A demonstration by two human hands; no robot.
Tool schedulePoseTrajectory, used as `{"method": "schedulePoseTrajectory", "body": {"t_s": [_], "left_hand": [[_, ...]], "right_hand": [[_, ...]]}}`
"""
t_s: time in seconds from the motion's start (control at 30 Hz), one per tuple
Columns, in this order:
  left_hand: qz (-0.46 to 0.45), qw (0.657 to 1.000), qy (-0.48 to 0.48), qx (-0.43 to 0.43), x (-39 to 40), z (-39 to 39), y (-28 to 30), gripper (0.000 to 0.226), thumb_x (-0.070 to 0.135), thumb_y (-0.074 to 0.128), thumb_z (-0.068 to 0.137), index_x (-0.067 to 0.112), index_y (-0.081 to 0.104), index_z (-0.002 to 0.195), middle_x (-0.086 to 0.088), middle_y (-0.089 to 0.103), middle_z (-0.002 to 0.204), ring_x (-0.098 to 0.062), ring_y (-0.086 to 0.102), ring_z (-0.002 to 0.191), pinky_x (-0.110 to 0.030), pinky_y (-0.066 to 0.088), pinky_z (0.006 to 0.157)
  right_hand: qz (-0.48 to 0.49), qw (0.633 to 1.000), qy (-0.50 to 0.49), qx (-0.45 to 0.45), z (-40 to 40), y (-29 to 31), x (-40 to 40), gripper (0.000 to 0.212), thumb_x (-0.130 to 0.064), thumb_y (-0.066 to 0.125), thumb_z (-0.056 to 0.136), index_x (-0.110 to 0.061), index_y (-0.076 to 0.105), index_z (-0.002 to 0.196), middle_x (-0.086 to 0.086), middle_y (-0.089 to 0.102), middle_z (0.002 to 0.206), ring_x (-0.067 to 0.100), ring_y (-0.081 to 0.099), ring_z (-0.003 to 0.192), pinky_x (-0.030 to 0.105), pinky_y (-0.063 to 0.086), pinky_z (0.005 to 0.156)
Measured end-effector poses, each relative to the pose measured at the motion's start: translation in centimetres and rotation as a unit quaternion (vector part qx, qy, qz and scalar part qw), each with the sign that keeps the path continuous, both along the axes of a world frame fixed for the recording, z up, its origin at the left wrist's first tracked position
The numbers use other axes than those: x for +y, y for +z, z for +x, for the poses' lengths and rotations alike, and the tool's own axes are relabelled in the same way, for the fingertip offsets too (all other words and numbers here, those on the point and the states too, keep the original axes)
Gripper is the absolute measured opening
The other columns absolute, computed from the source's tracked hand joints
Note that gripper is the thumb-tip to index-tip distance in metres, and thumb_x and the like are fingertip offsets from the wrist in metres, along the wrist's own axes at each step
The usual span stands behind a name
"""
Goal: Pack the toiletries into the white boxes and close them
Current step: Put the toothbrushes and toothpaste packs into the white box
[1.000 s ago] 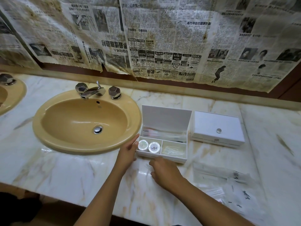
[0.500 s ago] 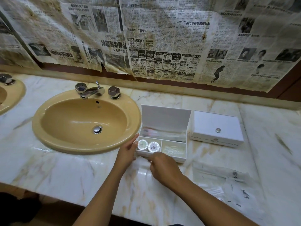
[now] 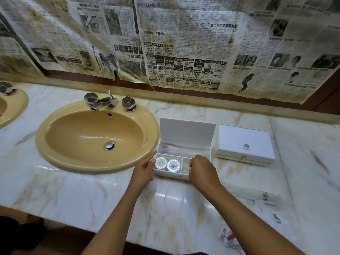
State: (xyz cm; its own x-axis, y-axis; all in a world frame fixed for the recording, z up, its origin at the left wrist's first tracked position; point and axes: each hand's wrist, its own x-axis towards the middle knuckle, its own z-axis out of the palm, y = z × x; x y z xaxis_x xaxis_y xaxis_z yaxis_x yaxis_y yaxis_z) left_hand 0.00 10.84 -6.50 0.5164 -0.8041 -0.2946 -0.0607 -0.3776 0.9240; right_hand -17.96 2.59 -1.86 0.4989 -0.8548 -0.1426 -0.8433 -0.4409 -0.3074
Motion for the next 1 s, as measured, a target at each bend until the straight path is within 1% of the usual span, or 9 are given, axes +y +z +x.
{"method": "schedulePoseTrajectory", "body": {"t_s": [0.07, 0.13, 0.3, 0.47, 0.63, 0.7, 0.77, 0.83, 1.0], "left_hand": [[0.003, 1.0, 0.002, 0.003, 0.0, 0.0, 0.0, 0.03, 0.03, 0.048, 0.1, 0.045, 0.054, 0.125, 0.008, 0.05, 0.082, -0.008, 0.047, 0.077, -0.038, 0.056, 0.076], [0.006, 1.0, 0.003, 0.004, 0.0, 0.1, 0.0, 0.03, 0.03, 0.048, 0.1, 0.045, 0.054, 0.124, 0.008, 0.049, 0.081, -0.009, 0.046, 0.077, -0.038, 0.056, 0.076], [0.0, 1.0, 0.003, 0.008, 0.0, 0.0, 0.1, 0.029, 0.031, 0.049, 0.099, 0.049, 0.053, 0.121, 0.013, 0.057, 0.099, -0.009, 0.05, 0.083, -0.036, 0.056, 0.074], [0.005, 1.0, 0.001, 0.0, 0.0, 0.0, 0.0, 0.03, 0.031, 0.048, 0.1, 0.046, 0.053, 0.125, 0.005, 0.05, 0.083, -0.01, 0.047, 0.077, -0.037, 0.056, 0.074], [0.002, 1.0, 0.0, 0.0, 0.0, 0.1, 0.1, 0.03, 0.031, 0.048, 0.1, 0.047, 0.053, 0.125, 0.009, 0.054, 0.088, -0.008, 0.05, 0.081, -0.039, 0.057, 0.077], [0.002, 1.0, 0.0, 0.002, 0.0, 0.1, 0.1, 0.03, 0.031, 0.048, 0.1, 0.046, 0.053, 0.126, 0.009, 0.054, 0.091, -0.008, 0.05, 0.082, -0.039, 0.057, 0.077], [0.002, 1.0, 0.001, 0.003, 0.0, 0.1, 0.1, 0.031, 0.031, 0.048, 0.1, 0.045, 0.053, 0.127, 0.009, 0.056, 0.098, -0.008, 0.051, 0.085, -0.039, 0.056, 0.077], [0.004, 1.0, -0.001, 0.001, 0.0, 0.1, 0.1, 0.032, 0.03, 0.049, 0.1, 0.044, 0.054, 0.128, 0.009, 0.055, 0.099, -0.006, 0.05, 0.084, -0.037, 0.056, 0.076], [0.005, 1.0, 0.002, 0.001, -0.1, -0.1, 0.3, 0.031, 0.028, 0.049, 0.1, 0.043, 0.054, 0.126, 0.006, 0.054, 0.095, -0.008, 0.048, 0.078, -0.037, 0.055, 0.074]], "right_hand": [[0.008, 1.0, -0.001, 0.009, 0.0, 0.3, 0.0, 0.034, 0.006, 0.046, 0.08, -0.013, 0.028, 0.057, 0.001, 0.032, 0.069, 0.022, 0.037, 0.074, 0.024, 0.018, 0.046], [0.011, 1.0, -0.007, 0.003, -0.1, 0.5, 0.0, 0.039, 0.007, 0.046, 0.078, -0.014, 0.023, 0.056, -0.001, 0.024, 0.063, 0.022, 0.034, 0.07, 0.023, 0.013, 0.044], [0.016, 0.999, -0.036, -0.02, -0.2, 0.0, 0.1, 0.035, 0.006, 0.045, 0.079, -0.014, 0.027, 0.056, 0.001, 0.034, 0.07, 0.021, 0.038, 0.069, 0.022, 0.015, 0.044], [0.039, 0.998, -0.049, -0.011, -0.3, -0.2, 0.1, 0.034, 0.007, 0.045, 0.077, -0.012, 0.027, 0.055, -0.001, 0.029, 0.061, 0.02, 0.035, 0.061, 0.024, 0.017, 0.043], [0.089, 0.995, -0.05, 0.021, 0.0, 0.5, -0.4, 0.029, 0.002, 0.046, 0.081, -0.01, 0.038, 0.056, 0.001, 0.037, 0.063, 0.023, 0.042, 0.067, 0.023, 0.024, 0.045], [0.061, 0.997, -0.036, 0.01, 0.1, 1.2, -0.7, 0.019, -0.006, 0.047, 0.085, -0.007, 0.06, 0.071, 0.005, 0.054, 0.076, 0.026, 0.05, 0.082, 0.025, 0.039, 0.057], [0.005, 1.0, -0.019, -0.018, 0.3, 2.2, -1.1, 0.024, -0.015, 0.047, 0.089, -0.01, 0.07, 0.095, 0.006, 0.063, 0.1, 0.026, 0.053, 0.101, 0.032, 0.047, 0.078], [-0.04, 0.998, -0.014, -0.056, 0.9, 3.2, -1.6, 0.028, -0.021, 0.047, 0.092, -0.016, 0.069, 0.11, 0.004, 0.062, 0.112, 0.025, 0.05, 0.109, 0.036, 0.043, 0.089], [-0.13, 0.985, -0.014, -0.112, 2.6, 4.8, -2.8, 0.041, -0.023, 0.049, 0.092, -0.021, 0.052, 0.133, 0.004, 0.047, 0.133, 0.023, 0.038, 0.124, 0.037, 0.028, 0.097]]}}
